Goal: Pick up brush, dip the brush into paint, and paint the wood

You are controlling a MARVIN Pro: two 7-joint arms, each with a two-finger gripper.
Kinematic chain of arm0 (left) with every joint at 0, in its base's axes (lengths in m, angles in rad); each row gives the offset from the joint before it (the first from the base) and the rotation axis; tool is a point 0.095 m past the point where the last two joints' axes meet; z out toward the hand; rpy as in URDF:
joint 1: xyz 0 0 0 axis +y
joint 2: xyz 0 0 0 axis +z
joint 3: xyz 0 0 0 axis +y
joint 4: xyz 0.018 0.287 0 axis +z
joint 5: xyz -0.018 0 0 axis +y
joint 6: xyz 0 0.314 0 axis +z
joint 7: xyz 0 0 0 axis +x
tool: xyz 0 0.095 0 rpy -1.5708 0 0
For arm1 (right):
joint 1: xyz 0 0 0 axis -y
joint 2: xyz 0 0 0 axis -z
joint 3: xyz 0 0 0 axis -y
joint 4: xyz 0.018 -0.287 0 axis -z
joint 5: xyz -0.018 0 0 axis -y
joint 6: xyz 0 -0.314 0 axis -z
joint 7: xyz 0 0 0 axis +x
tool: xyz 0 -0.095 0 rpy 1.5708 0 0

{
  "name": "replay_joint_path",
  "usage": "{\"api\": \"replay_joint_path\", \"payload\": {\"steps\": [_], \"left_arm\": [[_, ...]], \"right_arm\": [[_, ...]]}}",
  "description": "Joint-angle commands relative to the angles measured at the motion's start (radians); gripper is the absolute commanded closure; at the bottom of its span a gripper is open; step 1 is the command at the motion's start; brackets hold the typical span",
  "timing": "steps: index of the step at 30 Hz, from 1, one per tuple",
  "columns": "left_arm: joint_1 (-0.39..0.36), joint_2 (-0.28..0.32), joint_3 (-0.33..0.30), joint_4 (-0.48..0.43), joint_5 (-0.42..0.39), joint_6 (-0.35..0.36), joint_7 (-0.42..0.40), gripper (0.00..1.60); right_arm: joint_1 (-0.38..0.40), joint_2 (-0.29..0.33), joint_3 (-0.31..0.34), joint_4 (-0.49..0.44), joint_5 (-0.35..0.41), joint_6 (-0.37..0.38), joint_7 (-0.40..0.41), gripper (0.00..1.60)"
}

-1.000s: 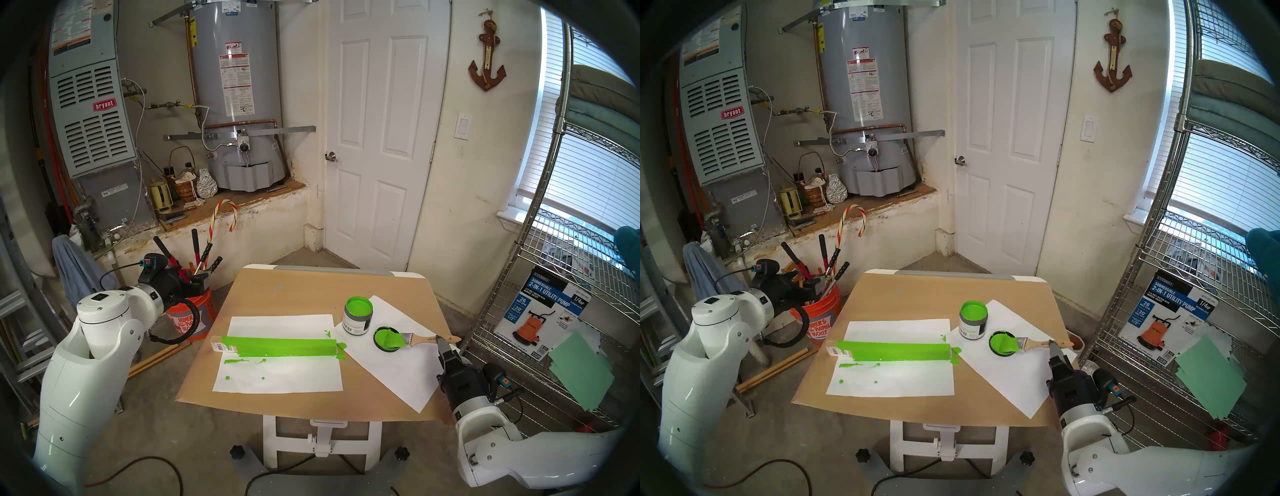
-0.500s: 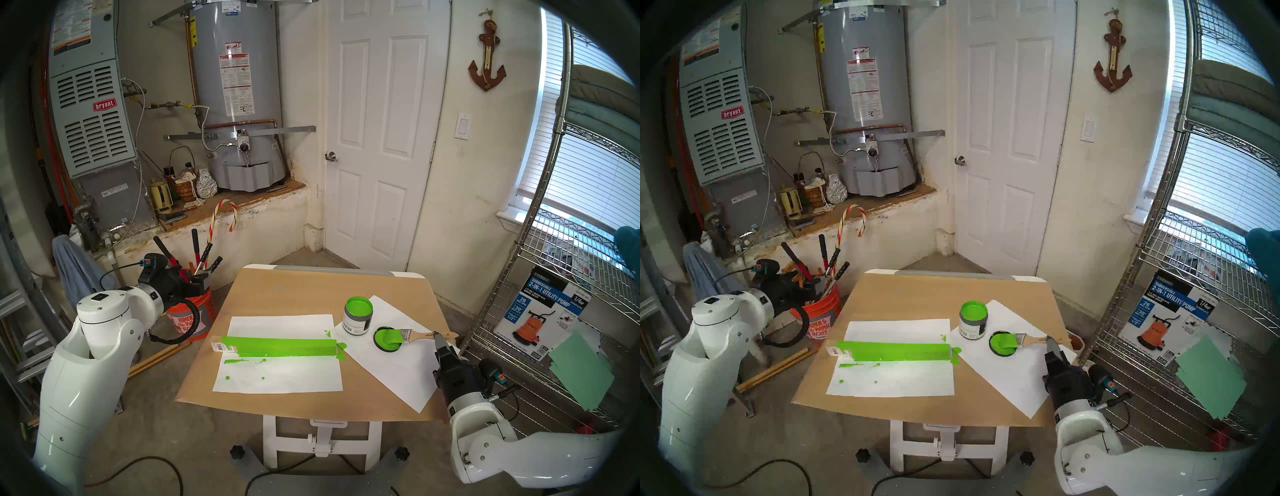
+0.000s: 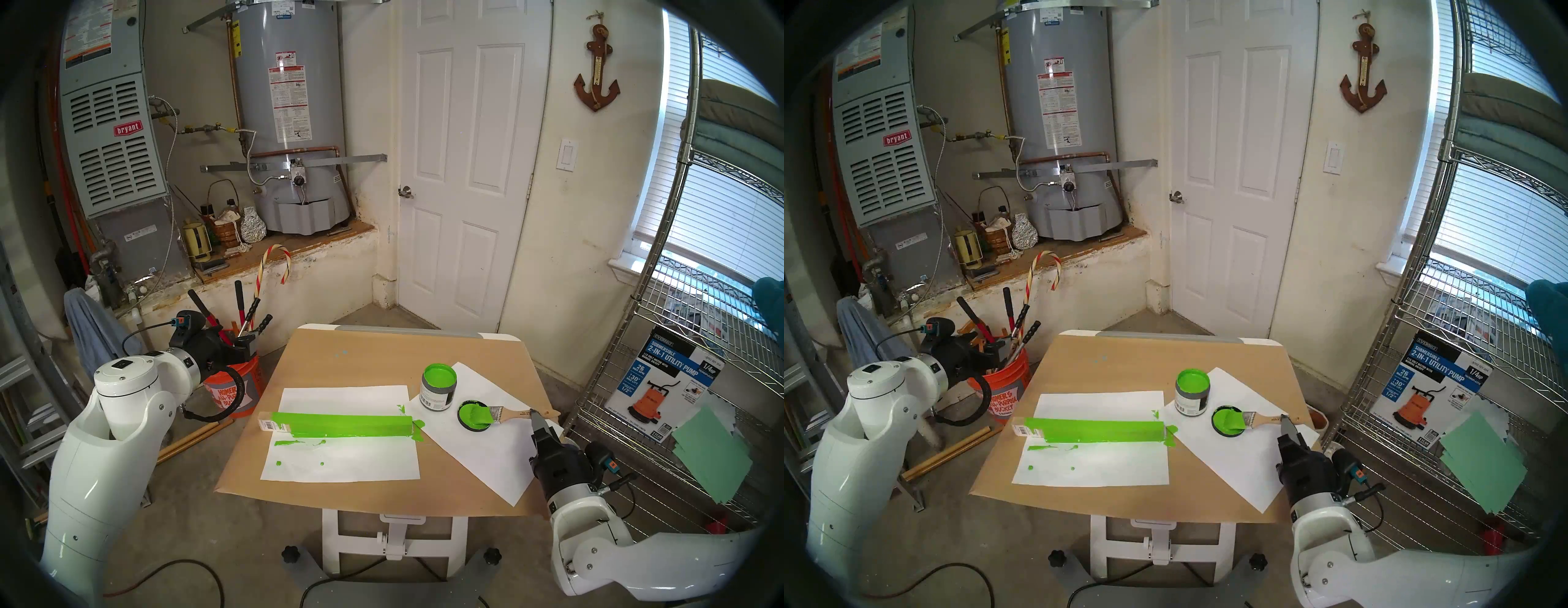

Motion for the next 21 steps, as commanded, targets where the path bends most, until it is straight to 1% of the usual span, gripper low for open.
{"api": "replay_joint_path", "payload": {"steps": [1,2,3,4,5,6,7,10,12,13,14,15,16,17,18,19,20,21], "left_arm": [[-0.005,0.0,-0.012,-0.018,0.001,-0.009,0.003,0.0],[-0.005,0.0,-0.012,-0.018,0.001,-0.009,0.003,0.0],[-0.005,0.0,-0.012,-0.018,0.001,-0.009,0.002,0.0],[-0.005,0.0,-0.012,-0.018,0.001,-0.009,0.002,0.0],[-0.005,0.0,-0.012,-0.018,0.001,-0.009,0.002,0.0],[-0.005,0.0,-0.012,-0.018,0.001,-0.009,0.002,0.0],[-0.005,0.0,-0.012,-0.018,0.001,-0.009,0.002,0.0],[-0.005,0.0,-0.012,-0.018,0.001,-0.009,0.002,0.0],[-0.005,0.0,-0.012,-0.018,0.001,-0.009,0.002,0.0],[-0.005,0.0,-0.012,-0.018,0.001,-0.009,0.002,0.0],[-0.005,0.0,-0.012,-0.018,0.001,-0.009,0.002,0.0],[-0.005,0.0,-0.012,-0.018,0.001,-0.009,0.002,0.0],[-0.005,0.0,-0.012,-0.018,0.001,-0.009,0.002,0.0],[-0.005,0.0,-0.012,-0.018,0.001,-0.009,0.002,0.0],[-0.005,0.0,-0.012,-0.018,0.001,-0.009,0.002,0.0],[-0.005,0.0,-0.012,-0.018,0.001,-0.009,0.002,0.0],[-0.005,0.0,-0.012,-0.018,0.001,-0.009,0.002,0.0],[-0.005,0.0,-0.012,-0.018,0.001,-0.009,0.002,0.0]], "right_arm": [[0.022,-0.018,-0.007,0.001,-0.04,0.005,-0.025,1.29],[0.022,-0.018,-0.007,0.001,-0.04,0.005,-0.025,1.29],[0.024,-0.018,-0.008,-0.001,-0.044,0.007,-0.03,1.24],[0.026,-0.018,-0.01,-0.003,-0.048,0.007,-0.035,1.22],[0.028,-0.018,-0.011,-0.005,-0.054,0.009,-0.043,0.93],[0.03,-0.019,-0.012,-0.004,-0.057,0.009,-0.046,0.92],[0.031,-0.019,-0.013,-0.004,-0.059,0.009,-0.048,0.95],[0.032,-0.021,-0.014,-0.004,-0.063,0.01,-0.053,0.95],[0.035,-0.022,-0.016,-0.003,-0.07,0.01,-0.06,0.9],[0.035,-0.022,-0.016,-0.003,-0.07,0.01,-0.06,0.9],[0.035,-0.022,-0.016,-0.003,-0.072,0.01,-0.061,0.85],[0.035,-0.018,-0.015,-0.008,-0.077,0.008,-0.067,0.38],[0.035,-0.017,-0.015,-0.009,-0.08,0.008,-0.07,0.37],[0.035,-0.017,-0.015,-0.01,-0.082,0.008,-0.072,0.23],[0.035,-0.017,-0.015,-0.01,-0.082,0.008,-0.072,0.23],[0.035,-0.014,-0.015,-0.011,-0.086,0.007,-0.077,0.08],[0.034,-0.011,-0.016,-0.013,-0.093,0.006,-0.082,0.0],[0.033,-0.009,-0.016,-0.014,-0.097,0.004,-0.084,0.0]]}}
